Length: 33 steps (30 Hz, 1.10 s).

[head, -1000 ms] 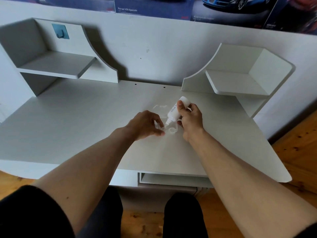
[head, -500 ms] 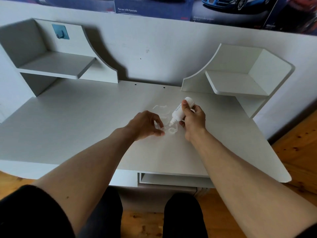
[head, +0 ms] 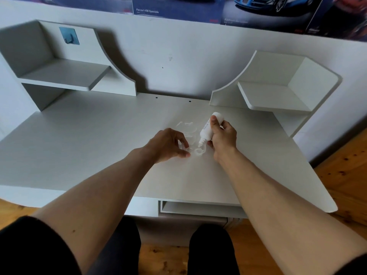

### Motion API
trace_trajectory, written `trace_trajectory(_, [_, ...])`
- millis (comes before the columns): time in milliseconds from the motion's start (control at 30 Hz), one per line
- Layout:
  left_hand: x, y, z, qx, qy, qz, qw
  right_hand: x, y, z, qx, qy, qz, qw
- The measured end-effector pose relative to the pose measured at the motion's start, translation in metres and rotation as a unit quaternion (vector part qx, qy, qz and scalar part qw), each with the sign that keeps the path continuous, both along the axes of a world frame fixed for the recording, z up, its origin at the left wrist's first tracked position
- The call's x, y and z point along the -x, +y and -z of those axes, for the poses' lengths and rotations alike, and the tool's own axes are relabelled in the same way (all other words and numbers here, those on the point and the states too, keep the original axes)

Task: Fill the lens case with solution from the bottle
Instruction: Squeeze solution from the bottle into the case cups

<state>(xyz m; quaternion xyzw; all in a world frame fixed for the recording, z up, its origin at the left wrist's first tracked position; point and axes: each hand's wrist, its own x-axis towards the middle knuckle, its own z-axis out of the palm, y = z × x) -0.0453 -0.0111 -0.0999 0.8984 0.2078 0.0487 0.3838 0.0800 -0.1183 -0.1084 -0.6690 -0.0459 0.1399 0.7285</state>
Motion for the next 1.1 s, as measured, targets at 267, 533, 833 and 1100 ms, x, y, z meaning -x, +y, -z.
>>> trace_trajectory(267, [0.0003, -0.0008, -0.0004, -0.003, 0.002, -0.003, 1.000, 0.0010, 0.0025, -0.0025, 0.027, -0.025, -0.004, 0.999])
trace_trajectory(533, [-0.0001, -0.0007, -0.0013, -0.002, 0.004, -0.002, 1.000, 0.0017, 0.0043, -0.0027, 0.032, -0.031, -0.023, 0.999])
trace_trajectory(833, [-0.0004, -0.0001, -0.0017, 0.002, 0.009, -0.002, 1.000, 0.0033, 0.0045, -0.0048, 0.035, -0.030, -0.033, 0.998])
trace_trajectory(1100, [0.0000, 0.0002, -0.0013, 0.001, 0.006, -0.001, 1.000, 0.0048, 0.0038, -0.0071, 0.044, -0.033, -0.033, 0.998])
